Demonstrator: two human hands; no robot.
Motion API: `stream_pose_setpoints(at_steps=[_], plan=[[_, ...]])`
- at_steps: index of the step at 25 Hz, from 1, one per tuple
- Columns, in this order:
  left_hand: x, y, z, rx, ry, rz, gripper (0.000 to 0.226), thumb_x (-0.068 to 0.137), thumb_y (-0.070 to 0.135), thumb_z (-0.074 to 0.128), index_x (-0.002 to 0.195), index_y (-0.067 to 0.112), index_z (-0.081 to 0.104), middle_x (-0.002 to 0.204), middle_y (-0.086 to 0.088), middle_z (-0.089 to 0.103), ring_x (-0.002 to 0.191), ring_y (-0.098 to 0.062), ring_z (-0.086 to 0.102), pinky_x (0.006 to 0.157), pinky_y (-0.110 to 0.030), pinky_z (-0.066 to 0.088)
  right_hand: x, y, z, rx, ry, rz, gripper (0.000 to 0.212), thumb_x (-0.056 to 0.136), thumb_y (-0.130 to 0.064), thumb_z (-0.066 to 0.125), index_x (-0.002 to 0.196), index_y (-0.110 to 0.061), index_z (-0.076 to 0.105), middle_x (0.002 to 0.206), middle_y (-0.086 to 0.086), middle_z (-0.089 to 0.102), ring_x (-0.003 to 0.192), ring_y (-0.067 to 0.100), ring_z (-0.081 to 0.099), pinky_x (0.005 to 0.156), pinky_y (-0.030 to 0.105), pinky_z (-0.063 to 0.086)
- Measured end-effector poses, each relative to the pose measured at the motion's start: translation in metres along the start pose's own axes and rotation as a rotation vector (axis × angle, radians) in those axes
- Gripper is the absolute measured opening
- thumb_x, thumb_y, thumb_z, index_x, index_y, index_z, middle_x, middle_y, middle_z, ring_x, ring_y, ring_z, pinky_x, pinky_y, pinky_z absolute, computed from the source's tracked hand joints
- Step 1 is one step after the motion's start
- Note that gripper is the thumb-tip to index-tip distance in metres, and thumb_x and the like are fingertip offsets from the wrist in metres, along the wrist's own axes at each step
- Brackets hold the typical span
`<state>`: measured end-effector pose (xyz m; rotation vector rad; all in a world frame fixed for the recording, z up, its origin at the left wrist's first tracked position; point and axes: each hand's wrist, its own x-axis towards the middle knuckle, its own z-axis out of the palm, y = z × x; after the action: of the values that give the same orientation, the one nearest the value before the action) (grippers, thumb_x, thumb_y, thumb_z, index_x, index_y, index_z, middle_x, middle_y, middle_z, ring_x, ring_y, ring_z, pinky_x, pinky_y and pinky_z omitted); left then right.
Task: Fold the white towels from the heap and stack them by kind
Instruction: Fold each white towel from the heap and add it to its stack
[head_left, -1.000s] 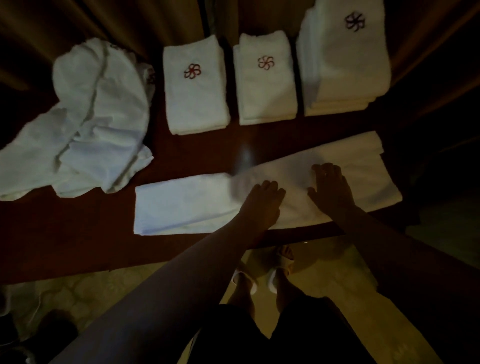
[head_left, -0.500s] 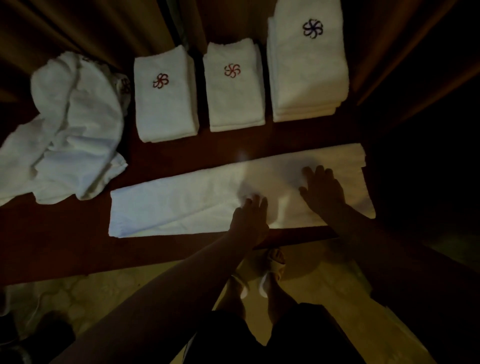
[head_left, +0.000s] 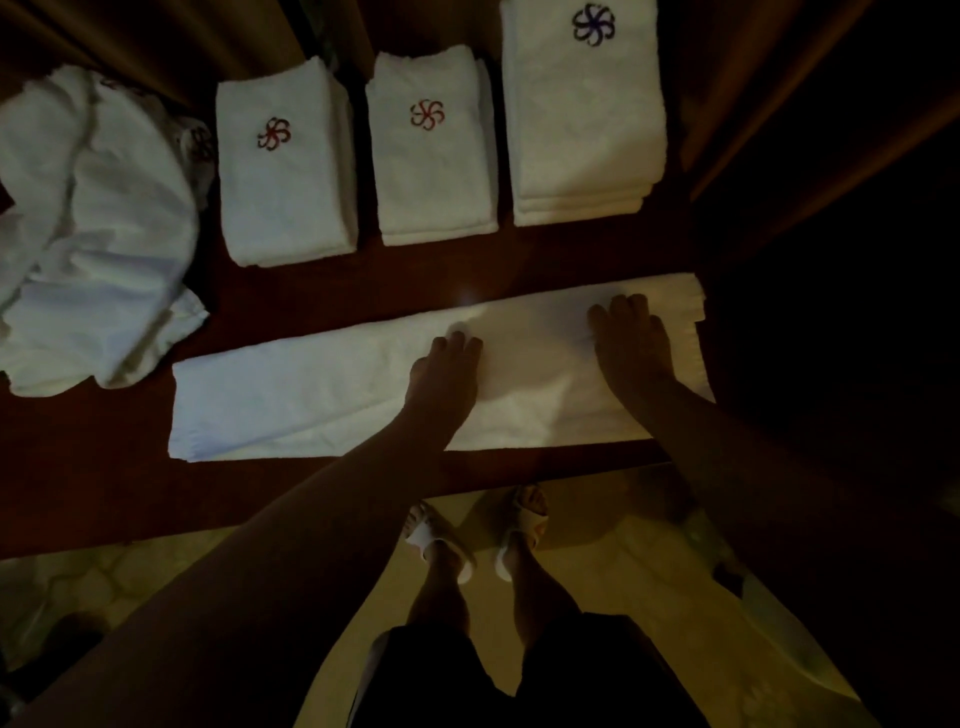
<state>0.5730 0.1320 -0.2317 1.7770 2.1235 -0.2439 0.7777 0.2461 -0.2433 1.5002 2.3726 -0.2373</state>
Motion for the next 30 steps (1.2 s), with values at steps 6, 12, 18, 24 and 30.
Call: stream_pose_setpoints(at_steps=[6,12,18,24,30], plan=[[0.003,0.001,-0.011,-0.011,0.007,0.001,0.035,0.097,0.021,0.047,0.131,0.012,0.047,0.128,-0.01,0.053,0.107,-0.025,0.056,0.08,-0.039,0.054,-0.001,0.003,-0.013,0.088,0.02,0.043,0.042,0.094,-0.01,0.044,0.136,-0.007,0.039,0.129,0.02,0.043,0.12,0.037,0.041,0.09,0.042,0.044],[-0.016,-0.011,-0.031,-0.29,0.121,0.012,0.028,0.094,0.015,0.05,0.122,0.012,0.055,0.11,-0.009,0.063,0.096,-0.024,0.063,0.081,-0.035,0.051,-0.027,-0.001,-0.043,0.059,0.082,0.026,0.034,0.083,-0.011,0.049,0.113,-0.001,0.061,0.112,0.014,0.057,0.099,0.031,0.054,0.089,0.035,0.041],[-0.05,-0.024,-0.039,-0.251,0.248,0.137,0.021,0.091,0.017,0.055,0.109,0.01,0.063,0.097,-0.01,0.067,0.092,-0.026,0.062,0.077,-0.037,0.05,-0.079,-0.005,-0.038,0.281,0.521,0.064,0.014,0.082,0.001,0.055,0.095,0.007,0.06,0.093,0.025,0.061,0.085,0.043,0.06,0.077,0.044,0.045],[-0.075,-0.022,-0.009,-0.155,0.051,0.239,0.021,0.094,0.021,0.051,0.109,0.012,0.062,0.103,-0.005,0.064,0.097,-0.021,0.06,0.081,-0.034,0.051,-0.111,-0.005,0.021,0.176,0.186,0.186,0.028,0.085,-0.014,0.049,0.106,0.003,0.057,0.106,0.024,0.054,0.101,0.042,0.049,0.082,0.047,0.045],[-0.074,-0.022,0.019,0.012,-0.078,0.325,0.032,0.091,0.03,0.053,0.119,0.015,0.057,0.116,-0.006,0.06,0.106,-0.025,0.056,0.092,-0.036,0.043,-0.127,-0.011,0.036,-0.026,0.083,0.14,0.022,0.092,-0.017,0.052,0.111,-0.009,0.061,0.12,0.016,0.052,0.111,0.037,0.048,0.098,0.042,0.037]])
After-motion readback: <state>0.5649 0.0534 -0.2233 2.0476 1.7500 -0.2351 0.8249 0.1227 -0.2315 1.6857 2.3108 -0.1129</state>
